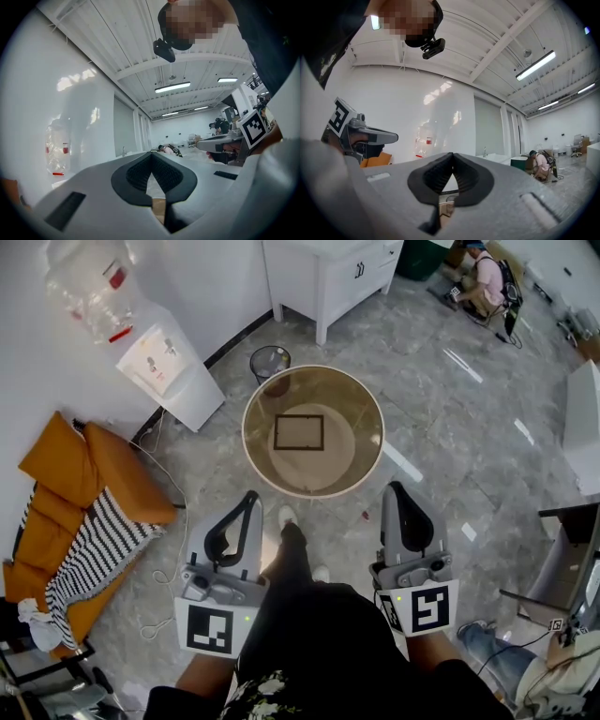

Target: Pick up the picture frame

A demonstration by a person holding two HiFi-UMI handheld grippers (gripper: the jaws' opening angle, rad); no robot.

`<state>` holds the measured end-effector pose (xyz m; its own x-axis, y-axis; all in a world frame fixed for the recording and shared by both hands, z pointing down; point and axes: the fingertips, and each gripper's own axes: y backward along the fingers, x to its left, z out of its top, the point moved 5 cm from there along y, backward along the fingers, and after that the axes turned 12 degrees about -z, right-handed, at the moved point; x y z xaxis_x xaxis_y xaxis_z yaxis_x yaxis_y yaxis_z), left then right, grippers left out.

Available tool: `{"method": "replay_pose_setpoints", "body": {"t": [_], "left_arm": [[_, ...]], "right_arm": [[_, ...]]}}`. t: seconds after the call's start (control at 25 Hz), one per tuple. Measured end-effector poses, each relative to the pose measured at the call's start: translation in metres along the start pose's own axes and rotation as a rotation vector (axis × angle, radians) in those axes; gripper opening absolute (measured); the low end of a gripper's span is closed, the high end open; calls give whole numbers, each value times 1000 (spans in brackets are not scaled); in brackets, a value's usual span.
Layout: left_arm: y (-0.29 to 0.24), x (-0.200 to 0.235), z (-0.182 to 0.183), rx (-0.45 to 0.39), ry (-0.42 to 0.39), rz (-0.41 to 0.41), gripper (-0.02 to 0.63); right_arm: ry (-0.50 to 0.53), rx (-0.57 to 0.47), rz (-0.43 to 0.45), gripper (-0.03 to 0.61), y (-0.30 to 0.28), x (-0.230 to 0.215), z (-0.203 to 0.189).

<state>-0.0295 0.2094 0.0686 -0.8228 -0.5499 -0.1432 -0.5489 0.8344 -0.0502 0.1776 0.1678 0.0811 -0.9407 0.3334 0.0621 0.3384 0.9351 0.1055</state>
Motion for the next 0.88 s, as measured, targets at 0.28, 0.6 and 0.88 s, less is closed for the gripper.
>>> {"method": "replay_pose_setpoints", "body": {"t": [0.28,0.6,0.88], "left_arm": [[-36,54,8,-11,-13,-43,14],[-59,115,-2,-29,0,-61,14],[-68,163,-27,-22,4,-77,14]], "right_arm": [[5,0,-32,-4,-55,7,7],[35,-4,-57,-4,-115,23,7],[69,26,-67,-5,-156,47,-3]]}}
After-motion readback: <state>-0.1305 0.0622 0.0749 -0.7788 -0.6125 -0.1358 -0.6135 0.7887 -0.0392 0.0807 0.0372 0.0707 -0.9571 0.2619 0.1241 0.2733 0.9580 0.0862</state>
